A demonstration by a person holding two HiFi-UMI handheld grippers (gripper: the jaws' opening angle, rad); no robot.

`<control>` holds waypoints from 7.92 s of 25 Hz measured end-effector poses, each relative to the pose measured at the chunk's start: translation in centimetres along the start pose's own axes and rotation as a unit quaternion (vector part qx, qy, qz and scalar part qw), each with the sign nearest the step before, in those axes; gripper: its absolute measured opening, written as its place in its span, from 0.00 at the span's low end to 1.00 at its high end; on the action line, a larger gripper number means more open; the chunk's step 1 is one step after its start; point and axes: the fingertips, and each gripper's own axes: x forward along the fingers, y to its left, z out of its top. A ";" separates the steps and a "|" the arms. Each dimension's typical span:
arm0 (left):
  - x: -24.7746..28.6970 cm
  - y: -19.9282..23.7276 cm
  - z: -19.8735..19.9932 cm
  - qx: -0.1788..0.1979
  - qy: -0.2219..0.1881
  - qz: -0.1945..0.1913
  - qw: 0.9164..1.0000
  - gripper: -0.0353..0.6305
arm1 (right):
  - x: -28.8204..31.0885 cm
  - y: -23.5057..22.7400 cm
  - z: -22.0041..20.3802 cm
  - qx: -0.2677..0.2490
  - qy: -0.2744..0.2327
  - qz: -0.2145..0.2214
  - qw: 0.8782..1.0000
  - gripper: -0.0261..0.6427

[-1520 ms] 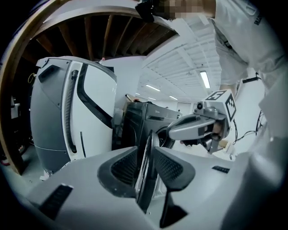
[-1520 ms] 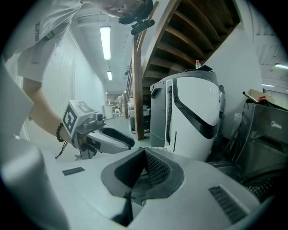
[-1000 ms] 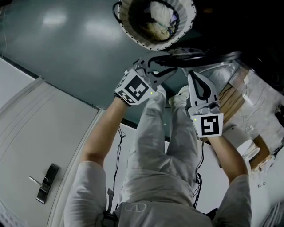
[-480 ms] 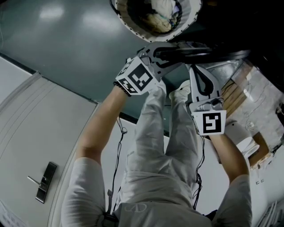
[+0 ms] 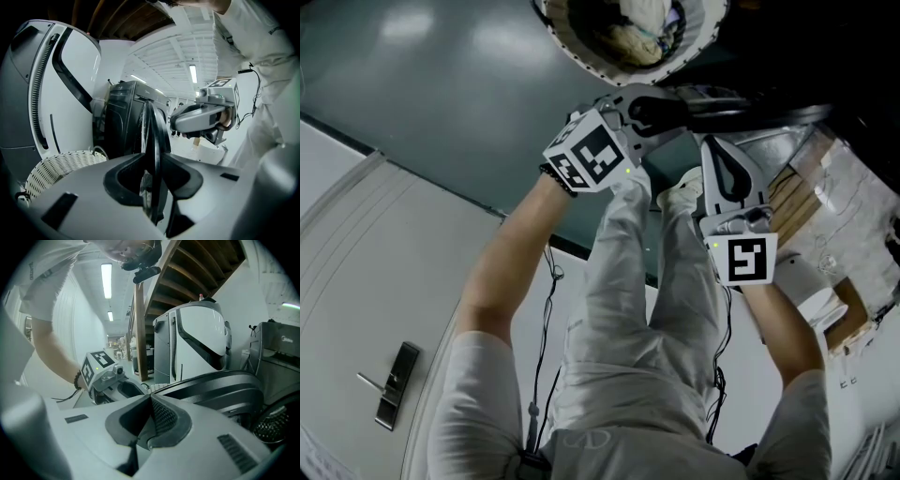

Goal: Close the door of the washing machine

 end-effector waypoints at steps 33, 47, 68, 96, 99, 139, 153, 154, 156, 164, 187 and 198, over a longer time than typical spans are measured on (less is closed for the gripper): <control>4.6 -12.3 -0.2 -0.056 0.043 0.154 0.986 0.18 | -14.4 -4.6 -8.6 0.052 0.039 -0.100 0.993 0.05; 9.3 -18.2 0.3 -0.120 0.073 0.229 0.963 0.18 | -21.8 -7.5 -12.9 0.073 0.035 -0.140 0.987 0.05; 19.8 -26.0 2.8 -0.239 0.097 0.278 0.925 0.22 | -34.7 -12.2 -22.7 0.110 0.065 -0.230 0.965 0.05; 30.6 -30.6 6.0 -0.330 0.157 0.232 0.902 0.30 | -38.0 -12.0 -30.1 0.046 0.083 -0.201 0.975 0.11; 31.2 -30.8 6.3 -0.333 0.161 0.228 0.901 0.30 | -37.8 -12.5 -30.1 0.044 0.079 -0.200 0.976 0.13; 39.7 -32.7 11.3 -0.353 0.120 -0.015 0.928 0.18 | -38.7 -25.2 -31.6 0.039 0.081 -0.203 0.975 0.15; 42.7 -31.2 15.0 -0.314 0.065 -0.086 0.943 0.06 | -40.3 -32.1 -32.2 0.016 0.116 -0.192 0.974 0.17; 42.9 -30.9 15.1 -0.312 0.063 -0.086 0.944 0.06 | -40.4 -32.6 -32.2 0.010 0.119 -0.188 0.975 0.17; 43.6 -30.2 15.4 -0.302 0.060 -0.088 0.947 0.06 | -40.5 -33.9 -32.3 0.001 0.120 -0.181 0.976 0.17; 47.6 -28.3 18.4 -0.182 0.042 -0.118 0.975 0.06 | -40.8 -40.1 -32.1 -0.007 0.126 -0.203 0.971 0.20; 55.3 -22.4 23.4 -0.049 -0.010 -0.126 0.991 0.06 | -39.2 -52.8 -30.3 -0.060 0.157 -0.206 0.964 0.22; 56.4 -22.2 24.3 -0.019 -0.008 -0.138 0.990 0.06 | -38.4 -57.8 -29.1 -0.028 0.149 -0.304 0.941 0.23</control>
